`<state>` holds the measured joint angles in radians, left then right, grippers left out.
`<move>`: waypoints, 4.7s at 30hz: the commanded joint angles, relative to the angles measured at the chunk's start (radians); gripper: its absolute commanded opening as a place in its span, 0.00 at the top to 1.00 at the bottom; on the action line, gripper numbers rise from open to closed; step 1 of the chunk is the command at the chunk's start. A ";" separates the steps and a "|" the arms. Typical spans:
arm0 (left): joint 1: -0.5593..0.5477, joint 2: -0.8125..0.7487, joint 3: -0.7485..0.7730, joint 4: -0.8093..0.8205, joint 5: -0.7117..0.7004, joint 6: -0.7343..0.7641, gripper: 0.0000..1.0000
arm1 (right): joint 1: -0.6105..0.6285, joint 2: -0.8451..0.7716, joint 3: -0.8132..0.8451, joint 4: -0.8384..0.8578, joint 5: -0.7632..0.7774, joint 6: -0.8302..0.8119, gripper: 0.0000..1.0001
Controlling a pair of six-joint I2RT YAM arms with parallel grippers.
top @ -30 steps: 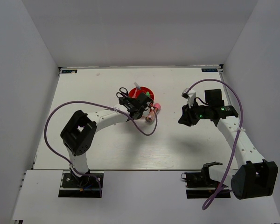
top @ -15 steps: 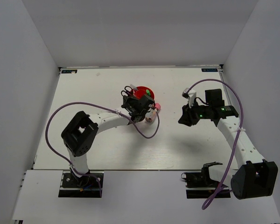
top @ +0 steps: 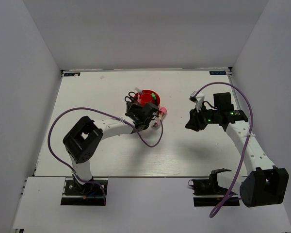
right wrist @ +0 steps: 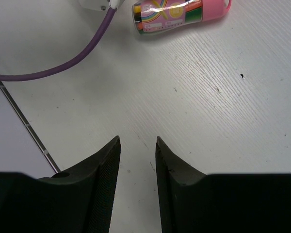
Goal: Sort the stationery into containers
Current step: Place the stationery in the storage box, then pick up the stationery from the center of the board.
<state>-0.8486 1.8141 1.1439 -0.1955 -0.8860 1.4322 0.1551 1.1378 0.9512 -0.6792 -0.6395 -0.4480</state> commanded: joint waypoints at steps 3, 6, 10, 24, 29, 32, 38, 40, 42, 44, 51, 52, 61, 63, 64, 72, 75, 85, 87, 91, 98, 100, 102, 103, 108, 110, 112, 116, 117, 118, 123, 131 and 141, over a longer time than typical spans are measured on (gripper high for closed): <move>-0.013 -0.058 -0.012 0.082 -0.037 0.053 0.76 | -0.008 -0.006 0.000 0.003 -0.025 0.002 0.61; -0.024 -0.055 -0.021 0.126 -0.045 0.088 0.71 | -0.009 -0.004 0.001 0.003 -0.026 0.002 0.61; -0.035 -0.050 -0.044 0.182 -0.053 0.123 0.68 | -0.012 -0.006 0.000 0.003 -0.026 0.003 0.61; -0.076 -0.062 -0.078 0.268 -0.083 0.149 0.65 | -0.017 -0.001 0.000 0.003 -0.028 0.002 0.61; -0.107 -0.096 -0.059 0.292 -0.111 0.163 0.65 | -0.017 -0.003 0.000 0.003 -0.031 0.003 0.61; -0.128 -0.142 -0.041 0.281 -0.134 0.133 0.61 | -0.019 -0.006 0.001 0.003 -0.028 0.002 0.58; -0.133 -0.249 0.082 -0.114 -0.194 -0.297 0.36 | -0.017 0.002 0.001 0.001 -0.041 0.002 0.25; -0.129 -0.285 0.166 -0.328 -0.167 -0.514 0.30 | -0.016 0.005 -0.003 -0.002 -0.061 -0.015 0.24; -0.110 -0.306 0.243 -0.580 -0.127 -0.813 0.20 | -0.015 0.008 -0.005 -0.006 -0.094 -0.050 0.21; -0.089 -0.343 0.272 -0.677 -0.084 -1.017 0.13 | -0.003 0.011 -0.011 -0.008 -0.135 -0.101 0.21; 0.061 -0.591 0.072 -0.828 0.389 -1.425 0.00 | -0.003 -0.004 -0.094 -0.154 -0.380 -0.975 0.18; 0.071 -0.657 -0.005 -0.805 0.419 -1.425 0.00 | -0.005 0.013 -0.098 -0.173 -0.381 -1.074 0.18; 0.235 -0.967 -0.315 -0.645 0.674 -1.501 0.84 | 0.049 0.342 0.069 -0.208 -0.206 -1.719 0.27; 0.269 -1.019 -0.386 -0.601 0.688 -1.497 0.82 | 0.087 0.376 0.072 -0.159 -0.164 -1.715 0.30; 0.281 -1.042 -0.421 -0.579 0.690 -1.495 0.67 | 0.098 0.385 0.081 -0.114 -0.154 -1.716 0.34; 0.465 -1.148 -0.541 -0.518 0.817 -1.549 0.35 | 0.221 0.523 0.176 -0.037 -0.089 -1.631 0.44; 0.470 -1.162 -0.544 -0.518 0.809 -1.552 0.28 | 0.271 0.557 0.181 0.031 -0.023 -1.568 0.42; 0.468 -1.130 -0.539 -0.527 0.846 -1.549 0.24 | 0.437 0.585 0.162 0.282 0.279 -1.359 0.34; 0.468 -1.130 -0.541 -0.525 0.845 -1.547 0.24 | 0.451 0.591 0.175 0.309 0.296 -1.341 0.34; 0.468 -1.127 -0.541 -0.525 0.845 -1.549 0.24 | 0.472 0.608 0.179 0.302 0.327 -1.350 0.34; 0.470 -1.128 -0.541 -0.529 0.841 -1.547 0.23 | 0.485 0.639 0.204 0.237 0.316 -1.399 0.34; 0.470 -1.127 -0.541 -0.527 0.841 -1.546 0.23 | 0.485 0.649 0.215 0.236 0.317 -1.403 0.34; 0.470 -1.127 -0.541 -0.530 0.838 -1.546 0.23 | 0.489 0.655 0.222 0.209 0.320 -1.408 0.35; 0.470 -1.127 -0.541 -0.530 0.837 -1.546 0.23 | 0.498 0.659 0.231 0.196 0.322 -1.410 0.38; 0.470 -1.131 -0.539 -0.529 0.838 -1.549 0.23 | 0.479 0.619 0.227 0.098 0.317 -1.437 0.41; 0.468 -1.131 -0.541 -0.530 0.841 -1.549 0.23 | 0.483 0.606 0.222 0.075 0.314 -1.436 0.41; 0.468 -1.127 -0.539 -0.529 0.845 -1.549 0.23 | 0.482 0.609 0.234 0.023 0.314 -1.465 0.41; 0.468 -1.130 -0.541 -0.532 0.838 -1.547 0.23 | 0.483 0.614 0.233 -0.014 0.313 -1.499 0.38; 0.470 -1.133 -0.541 -0.530 0.837 -1.547 0.23 | 0.482 0.619 0.233 -0.010 0.317 -1.499 0.38; 0.468 -1.135 -0.541 -0.530 0.832 -1.547 0.23 | 0.482 0.623 0.236 -0.007 0.334 -1.499 0.37; 0.470 -1.135 -0.543 -0.532 0.834 -1.549 0.23 | 0.475 0.654 0.239 0.012 0.389 -1.497 0.35; 0.470 -1.135 -0.543 -0.530 0.831 -1.550 0.22 | 0.462 0.706 0.259 0.043 0.446 -1.535 0.32; 0.470 -1.136 -0.544 -0.530 0.826 -1.547 0.22 | 0.462 0.746 0.267 0.052 0.474 -1.604 0.44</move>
<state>-0.3824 0.6899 0.5991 -0.7330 -0.0608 -0.1131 0.6212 1.8584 1.2068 -0.6060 -0.1741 -1.9789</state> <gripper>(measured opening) 0.780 0.584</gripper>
